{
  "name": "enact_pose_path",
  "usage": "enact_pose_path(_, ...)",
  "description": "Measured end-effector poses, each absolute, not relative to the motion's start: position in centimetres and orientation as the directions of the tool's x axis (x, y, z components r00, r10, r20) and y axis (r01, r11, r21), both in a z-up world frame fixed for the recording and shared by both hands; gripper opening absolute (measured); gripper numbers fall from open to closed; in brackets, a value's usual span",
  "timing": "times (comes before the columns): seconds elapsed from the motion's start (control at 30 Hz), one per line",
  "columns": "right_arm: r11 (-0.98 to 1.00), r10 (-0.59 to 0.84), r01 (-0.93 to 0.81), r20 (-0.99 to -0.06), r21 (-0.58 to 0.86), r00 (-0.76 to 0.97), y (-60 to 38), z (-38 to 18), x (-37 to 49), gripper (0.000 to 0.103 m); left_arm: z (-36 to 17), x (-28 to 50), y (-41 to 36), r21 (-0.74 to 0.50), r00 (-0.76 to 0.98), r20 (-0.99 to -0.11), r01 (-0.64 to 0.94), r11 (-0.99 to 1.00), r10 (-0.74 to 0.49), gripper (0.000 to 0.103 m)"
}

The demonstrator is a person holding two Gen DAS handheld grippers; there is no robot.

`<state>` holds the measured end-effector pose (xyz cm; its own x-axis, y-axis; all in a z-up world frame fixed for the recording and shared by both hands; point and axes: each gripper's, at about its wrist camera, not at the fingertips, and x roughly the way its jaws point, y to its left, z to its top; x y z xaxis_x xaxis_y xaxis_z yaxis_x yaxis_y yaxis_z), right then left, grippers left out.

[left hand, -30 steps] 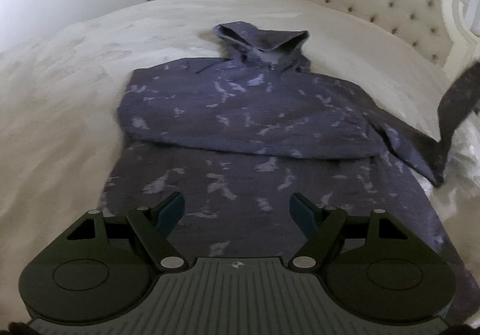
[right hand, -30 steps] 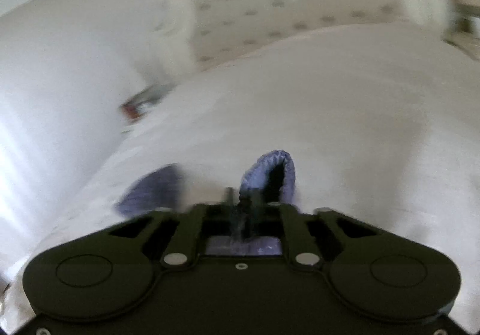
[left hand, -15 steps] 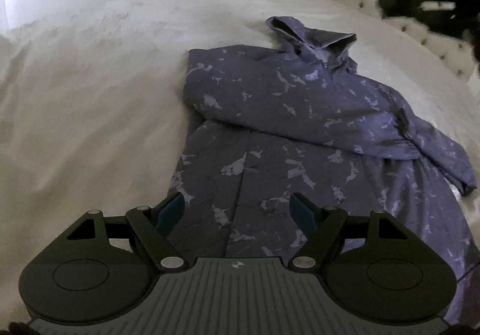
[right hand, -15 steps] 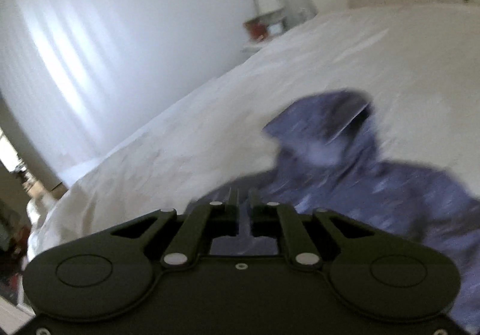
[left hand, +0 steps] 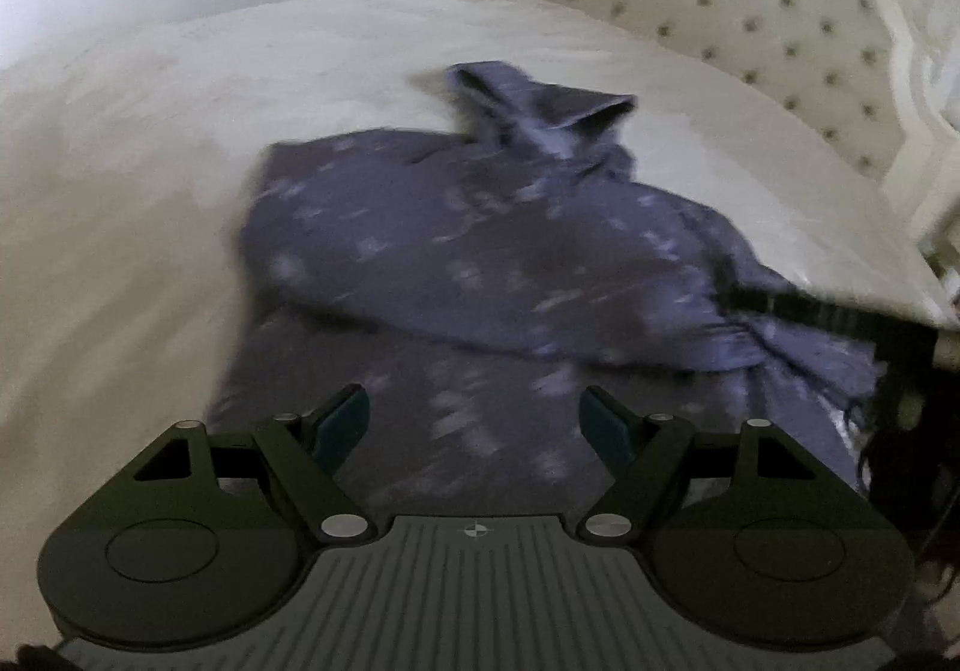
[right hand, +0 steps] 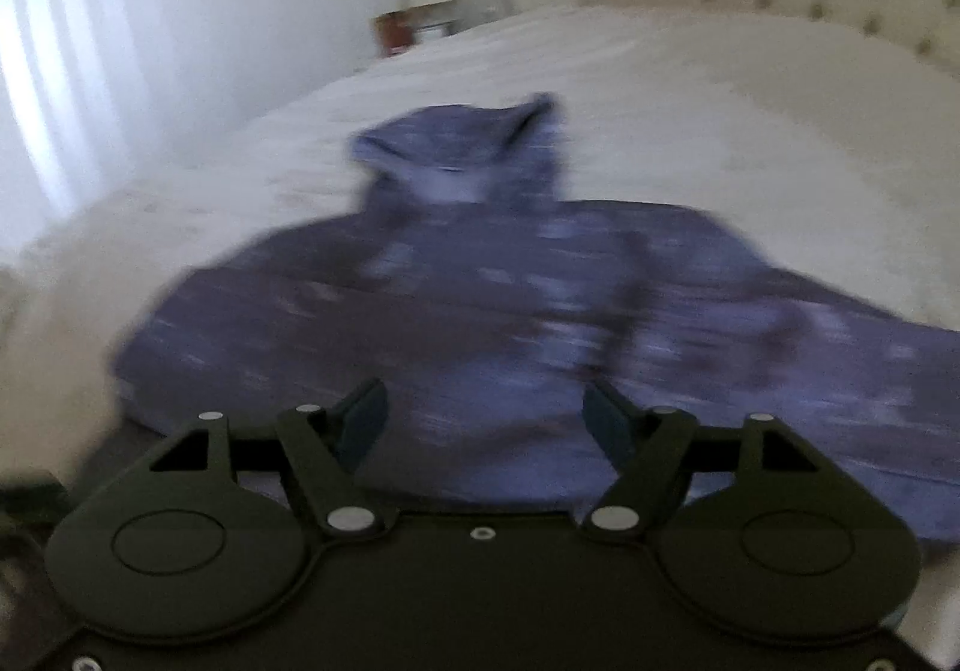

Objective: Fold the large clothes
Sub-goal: 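Fold the held sleeve across the jacket body with the right gripper and release, then grasp the side edge of the jacket with the left gripper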

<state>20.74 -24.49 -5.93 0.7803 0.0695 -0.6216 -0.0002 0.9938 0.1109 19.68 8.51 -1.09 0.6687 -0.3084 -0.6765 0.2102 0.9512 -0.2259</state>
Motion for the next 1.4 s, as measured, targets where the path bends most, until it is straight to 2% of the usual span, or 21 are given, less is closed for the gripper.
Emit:
enact_pose_path(0.17, 0.995, -0.090, 0.102, -0.563, -0.011, 0.821, -28.5, -7.8, 18.4, 0.079, 0.1, 21.5, 2.4, -0.180, 0.663, -0.655, 0.328, 0.927, -0.362, 0.076)
enact_pose_path(0.27, 0.987, -0.148, 0.156, -0.522, -0.027, 0.840, -30.4, -8.5, 17.4, 0.079, 0.3, 23.0, -1.2, -0.167, 0.647, -0.649, 0.391, 0.905, -0.399, 0.076)
enact_pose_path(0.43, 0.979, -0.176, 0.205, -0.511, -0.001, 0.841, -32.6, -8.3, 17.4, 0.083, -0.7, 26.3, -7.2, -0.134, 0.614, -0.649, 0.489, 0.862, -0.449, 0.076)
enact_pose_path(0.5, 0.975, -0.179, 0.222, -0.499, 0.026, 0.848, -33.4, -7.9, 17.3, 0.096, -1.4, 27.9, -9.3, -0.134, 0.597, -0.656, 0.511, 0.849, -0.463, 0.076)
enact_pose_path(0.53, 0.972, -0.189, 0.232, -0.495, 0.026, 0.848, -33.6, -7.7, 16.9, 0.097, -1.8, 28.7, -10.3, -0.136, 0.589, -0.661, 0.515, 0.846, -0.465, 0.076)
enact_pose_path(0.63, 0.962, -0.228, 0.274, -0.490, 0.022, 0.841, -34.3, -7.8, 16.8, 0.098, -3.0, 30.8, -12.9, -0.156, 0.559, -0.674, 0.532, 0.832, -0.483, 0.076)
enact_pose_path(0.8, 0.939, -0.251, 0.329, -0.448, 0.104, 0.858, -36.0, -6.9, 15.8, 0.098, -5.3, 33.3, -16.3, -0.123, 0.521, -0.723, 0.550, 0.826, -0.454, 0.076)
enact_pose_path(0.97, 0.936, -0.243, 0.327, -0.436, 0.129, 0.867, -36.3, -6.7, 15.6, 0.098, -6.8, 34.8, -17.7, -0.135, 0.492, -0.746, 0.548, 0.825, -0.449, 0.076)
enact_pose_path(1.0, 0.936, -0.241, 0.327, -0.440, 0.131, 0.865, -36.3, -6.8, 15.7, 0.098, -6.8, 34.9, -18.1, -0.134, 0.484, -0.752, 0.553, 0.822, -0.448, 0.071)
enact_pose_path(1.03, 0.935, -0.240, 0.328, -0.443, 0.134, 0.864, -36.4, -6.9, 15.7, 0.098, -6.6, 35.0, -18.3, -0.133, 0.482, -0.750, 0.560, 0.817, -0.453, 0.061)
enact_pose_path(1.07, 0.934, -0.240, 0.331, -0.444, 0.138, 0.863, -36.5, -6.9, 15.7, 0.098, -6.4, 34.9, -18.5, -0.140, 0.478, -0.744, 0.572, 0.808, -0.467, 0.031)
enact_pose_path(1.1, 0.931, -0.241, 0.335, -0.444, 0.144, 0.863, -36.7, -7.0, 15.7, 0.098, -6.2, 34.8, -18.7, -0.136, 0.481, -0.743, 0.572, 0.809, -0.465, 0.024)
enact_pose_path(1.17, 0.925, -0.250, 0.347, -0.438, 0.156, 0.864, -37.0, -7.0, 15.6, 0.098, -5.2, 33.9, -18.7, -0.115, 0.514, -0.718, 0.576, 0.809, -0.468, 0.020)
enact_pose_path(1.4, 0.890, -0.288, 0.399, -0.408, 0.219, 0.866, -38.2, -7.1, 14.9, 0.098, 1.5, 31.3, -14.7, -0.121, 0.605, -0.599, 0.579, 0.806, -0.525, 0.019)
